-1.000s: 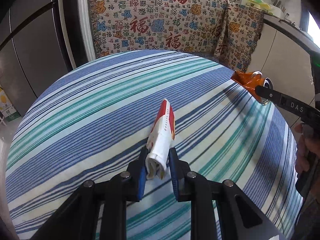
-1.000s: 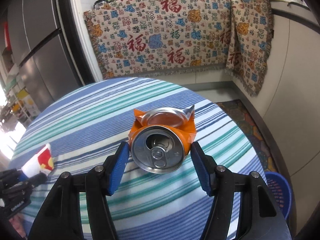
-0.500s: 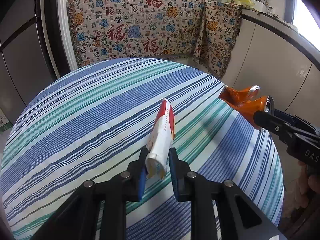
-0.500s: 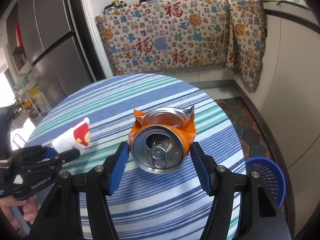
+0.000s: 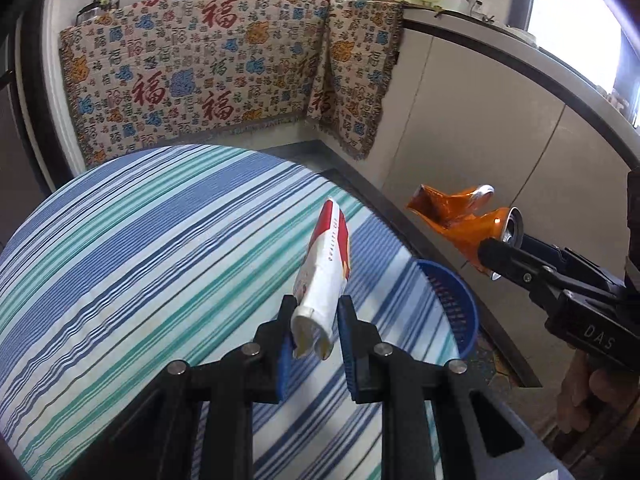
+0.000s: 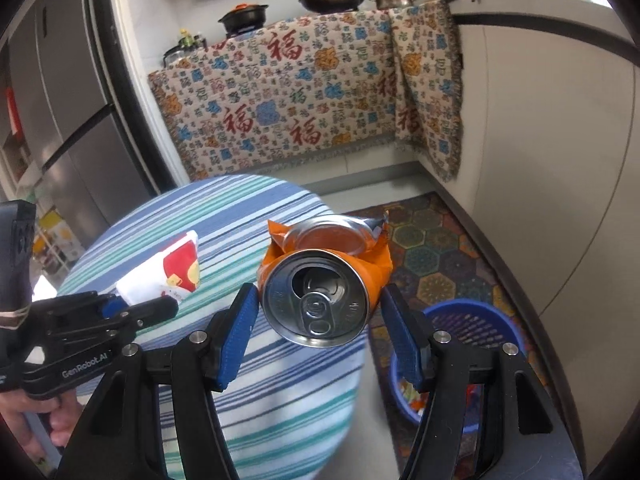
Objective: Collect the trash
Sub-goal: 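Carry both items over the blue wastebasket and open both tools to drop them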
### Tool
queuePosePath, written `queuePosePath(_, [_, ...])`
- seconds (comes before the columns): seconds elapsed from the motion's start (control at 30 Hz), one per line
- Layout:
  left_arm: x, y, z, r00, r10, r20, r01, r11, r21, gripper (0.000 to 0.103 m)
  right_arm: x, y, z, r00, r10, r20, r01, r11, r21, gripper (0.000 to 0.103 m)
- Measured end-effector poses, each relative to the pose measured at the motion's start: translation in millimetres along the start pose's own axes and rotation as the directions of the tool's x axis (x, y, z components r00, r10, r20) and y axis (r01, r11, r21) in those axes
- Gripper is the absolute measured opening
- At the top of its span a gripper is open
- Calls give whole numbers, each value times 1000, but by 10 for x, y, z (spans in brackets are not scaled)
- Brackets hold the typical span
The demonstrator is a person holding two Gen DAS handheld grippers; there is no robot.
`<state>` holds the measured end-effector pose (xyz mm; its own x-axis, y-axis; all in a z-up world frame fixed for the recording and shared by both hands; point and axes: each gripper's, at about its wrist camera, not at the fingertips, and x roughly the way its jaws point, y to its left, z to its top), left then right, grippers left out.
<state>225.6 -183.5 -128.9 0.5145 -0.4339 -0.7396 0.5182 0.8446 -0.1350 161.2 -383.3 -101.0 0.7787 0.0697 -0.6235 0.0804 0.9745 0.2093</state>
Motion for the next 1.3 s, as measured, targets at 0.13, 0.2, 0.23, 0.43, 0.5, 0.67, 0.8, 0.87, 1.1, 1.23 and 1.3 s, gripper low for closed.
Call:
queuePosePath(0.13, [263,-571,173,997,-74,-13,74,996,47,21,-159,-490,48,998,-67,15,67,997,42,64])
queuePosePath(0.2, [422,-822,243,994,-107,-29,109,992,66,21,-214,-741,51,995,-102,10,101,993,62,64])
queuePosePath(0.23, [504,-944,269,991,-127,-40,129,989,73,21,-228,-865,48,993,-119,5,118,990,71,64])
queuePosePath(0.43, [1047,-1526,296,971,-204,-123,216,971,98,21,-123,-1556,52,984,-169,-65,176,976,129,64])
queuePosePath(0.5, [1248,-1662,296,965,-217,-149,232,969,91,21,0,-1766,32,981,-164,-105,179,972,155,64])
queuePosePath(0.67, [1728,-1845,306,957,-204,-204,225,971,83,21,360,-2257,-77,972,-112,-205,165,952,260,64])
queuePosePath(0.8, [2059,-1885,275,951,-188,-245,209,976,60,21,617,-2532,-174,961,-70,-268,157,934,322,65])
queuePosePath(0.87, [2179,-1902,241,949,-176,-261,198,978,60,21,732,-2639,-205,954,-52,-295,156,927,341,65])
queuePosePath(1.1, [2510,-1951,115,949,-129,-288,157,985,75,44,1146,-2980,-441,923,54,-380,128,890,438,67])
queuePosePath(1.23, [2646,-1934,71,954,-101,-282,125,990,69,62,1262,-3152,-610,917,78,-391,143,851,506,79])
queuePosePath(1.3, [2710,-1890,93,950,-110,-293,129,990,49,62,1204,-3211,-611,923,61,-381,157,842,516,79])
